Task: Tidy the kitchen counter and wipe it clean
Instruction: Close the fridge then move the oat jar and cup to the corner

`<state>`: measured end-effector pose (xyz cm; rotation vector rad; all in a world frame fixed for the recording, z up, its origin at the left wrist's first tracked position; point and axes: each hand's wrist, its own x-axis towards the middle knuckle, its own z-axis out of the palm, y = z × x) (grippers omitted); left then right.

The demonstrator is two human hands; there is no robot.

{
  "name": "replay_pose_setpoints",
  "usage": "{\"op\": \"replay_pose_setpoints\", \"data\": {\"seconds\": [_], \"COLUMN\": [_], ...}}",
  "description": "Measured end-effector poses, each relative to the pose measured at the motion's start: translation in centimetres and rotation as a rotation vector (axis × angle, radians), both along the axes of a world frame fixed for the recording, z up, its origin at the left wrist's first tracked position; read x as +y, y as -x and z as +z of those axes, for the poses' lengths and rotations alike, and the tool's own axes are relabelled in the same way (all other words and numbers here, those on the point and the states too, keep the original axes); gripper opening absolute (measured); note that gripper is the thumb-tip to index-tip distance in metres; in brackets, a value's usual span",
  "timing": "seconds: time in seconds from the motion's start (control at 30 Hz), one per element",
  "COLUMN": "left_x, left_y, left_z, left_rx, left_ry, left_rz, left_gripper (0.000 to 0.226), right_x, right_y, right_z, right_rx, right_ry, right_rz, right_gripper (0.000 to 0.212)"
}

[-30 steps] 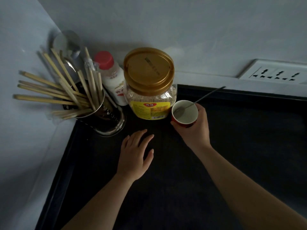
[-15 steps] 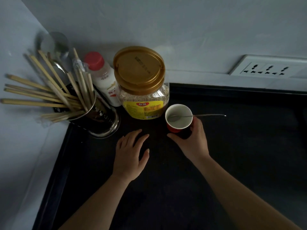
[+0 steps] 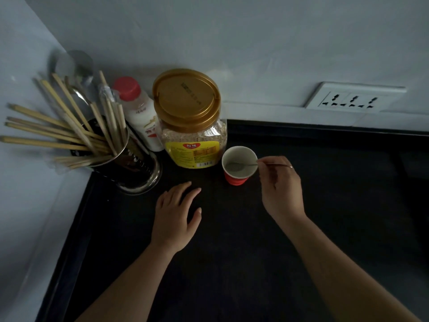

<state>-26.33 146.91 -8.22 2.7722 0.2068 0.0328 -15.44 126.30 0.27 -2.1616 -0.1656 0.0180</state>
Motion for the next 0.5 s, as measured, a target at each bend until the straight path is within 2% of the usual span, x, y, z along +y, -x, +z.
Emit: {"op": "replay_pose_setpoints", "data": {"seconds": [0.13,0.37,0.5], "left_x": [-0.1,0.0,1.0], "left_y": [0.0,-0.2,0.9], "left_z": [0.0,0.9,2.7], "left_rx": [-0.007,0.030,0.047], "left_ry": [0.001,0.000,0.015], "left_rz": [-0.007,-0.049,0.025], "left_gripper": [0.047,0.047,0.044], "right_x": [0.1,1.3,3.3], "right_y": [-0.8,-1.2,-0.6], "right_z": [0.7,5.5,9.4], "right_rx": [0.008,-0.209,-0.395], "right_ry": [-0.070,-0.225,-0.223], "right_rz": [-0.018,0.078,0.166], "right_gripper": [0.010,0.007,0.005]}}
